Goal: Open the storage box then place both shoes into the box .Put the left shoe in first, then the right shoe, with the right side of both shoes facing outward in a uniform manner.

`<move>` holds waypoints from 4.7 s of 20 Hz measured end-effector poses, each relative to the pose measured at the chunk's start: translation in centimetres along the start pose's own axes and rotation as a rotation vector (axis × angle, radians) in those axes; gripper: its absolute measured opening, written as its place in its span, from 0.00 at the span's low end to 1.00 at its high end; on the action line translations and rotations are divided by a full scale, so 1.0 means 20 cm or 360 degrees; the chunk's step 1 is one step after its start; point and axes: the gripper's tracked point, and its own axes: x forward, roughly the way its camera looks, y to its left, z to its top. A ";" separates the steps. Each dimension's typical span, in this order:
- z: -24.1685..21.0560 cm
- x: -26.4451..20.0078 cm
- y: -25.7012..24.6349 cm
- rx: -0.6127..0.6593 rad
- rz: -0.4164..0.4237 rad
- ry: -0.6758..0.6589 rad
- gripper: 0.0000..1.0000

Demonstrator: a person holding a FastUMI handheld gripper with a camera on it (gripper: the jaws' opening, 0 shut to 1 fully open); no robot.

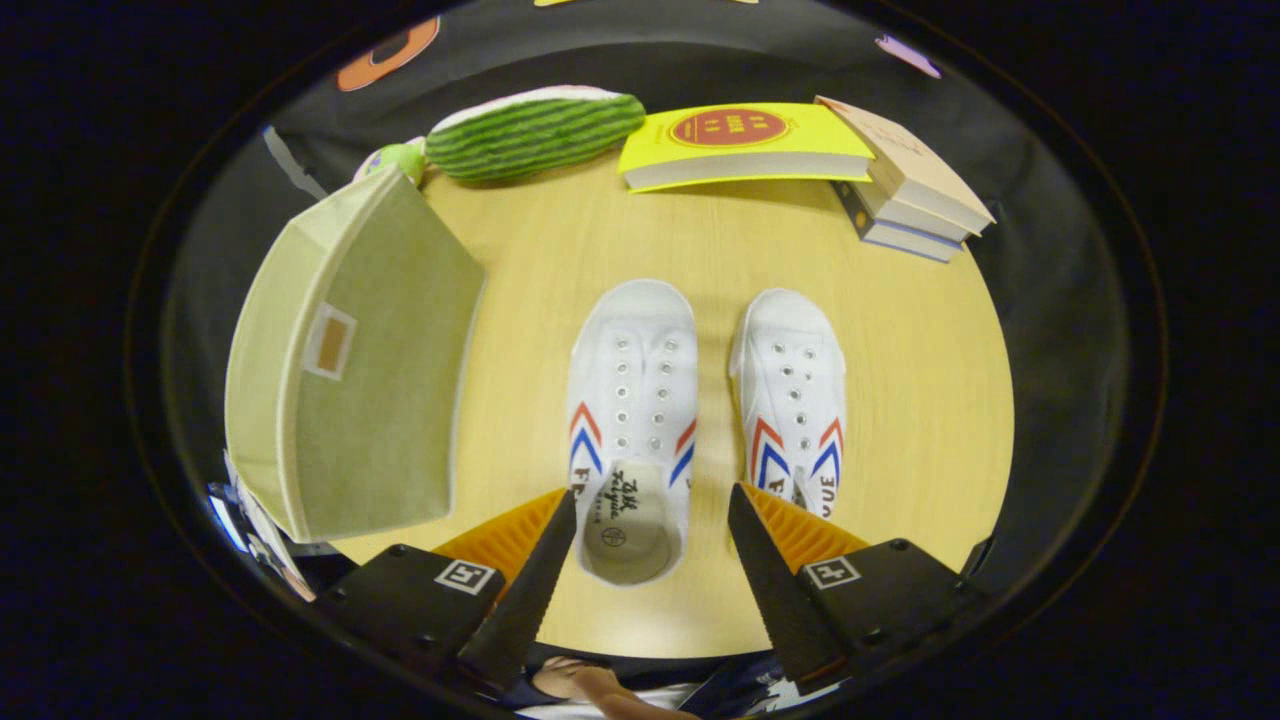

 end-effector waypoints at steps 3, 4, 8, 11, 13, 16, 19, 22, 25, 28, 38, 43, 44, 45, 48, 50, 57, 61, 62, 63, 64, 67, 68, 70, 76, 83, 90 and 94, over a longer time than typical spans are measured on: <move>0.01 0.09 -0.06 -0.0039 0.0006 -0.0005 0.96; 0.02 0.11 -0.08 -0.0050 0.0002 -0.0007 0.95; 0.03 0.23 -0.07 -0.0004 0.0058 0.0029 0.72; 0.01 0.28 -0.02 0.0035 0.0191 0.0108 0.38; 0.02 0.29 0.00 0.0033 0.0247 0.0092 0.23; 0.02 0.28 0.01 0.0112 0.0342 0.0080 0.06; 0.02 0.24 0.05 0.0195 0.0446 0.0083 0.06; 0.07 0.14 0.08 0.0237 0.0500 0.0023 0.06; 0.10 0.03 0.10 0.0239 0.0522 -0.0037 0.06; 0.16 -0.14 0.14 0.0287 0.0579 -0.0115 0.06; 0.34 -0.76 0.44 0.0134 0.0592 -0.0387 0.06; 0.36 -0.83 0.70 0.0087 0.0644 -0.0416 0.05; 0.36 -0.83 0.77 0.0089 0.0685 -0.0402 0.06; 0.36 -0.82 0.84 0.0091 0.0730 -0.0396 0.06; 0.39 -0.77 1.02 0.0121 0.0821 -0.0418 0.05; 0.39 -0.72 1.13 0.0158 0.0817 -0.0419 0.06; 0.40 -0.49 1.45 0.0130 0.0791 -0.0455 0.06; 0.34 -0.36 1.52 0.0115 0.0748 -0.0403 0.05; 0.33 -0.32 1.52 0.0110 0.0723 -0.0411 0.06; 0.33 -0.29 1.53 0.0082 0.0695 -0.0420 0.05; 0.32 -0.27 1.52 0.0061 0.0668 -0.0426 0.06; 0.32 -0.21 1.55 0.0074 0.0673 -0.0424 0.05; 0.31 -0.20 1.56 0.0074 0.0680 -0.0413 0.05; 0.31 -0.18 1.57 0.0051 0.0677 -0.0406 0.06; 0.39 -0.35 1.43 -0.0230 0.0497 -0.0685 1.00; 0.36 -0.81 1.14 -0.0335 0.0384 -0.0910 1.00; 0.29 -1.10 0.65 -0.0269 0.0280 -0.1078 1.00; 0.24 -1.08 0.31 -0.0209 0.0190 -0.1040 1.00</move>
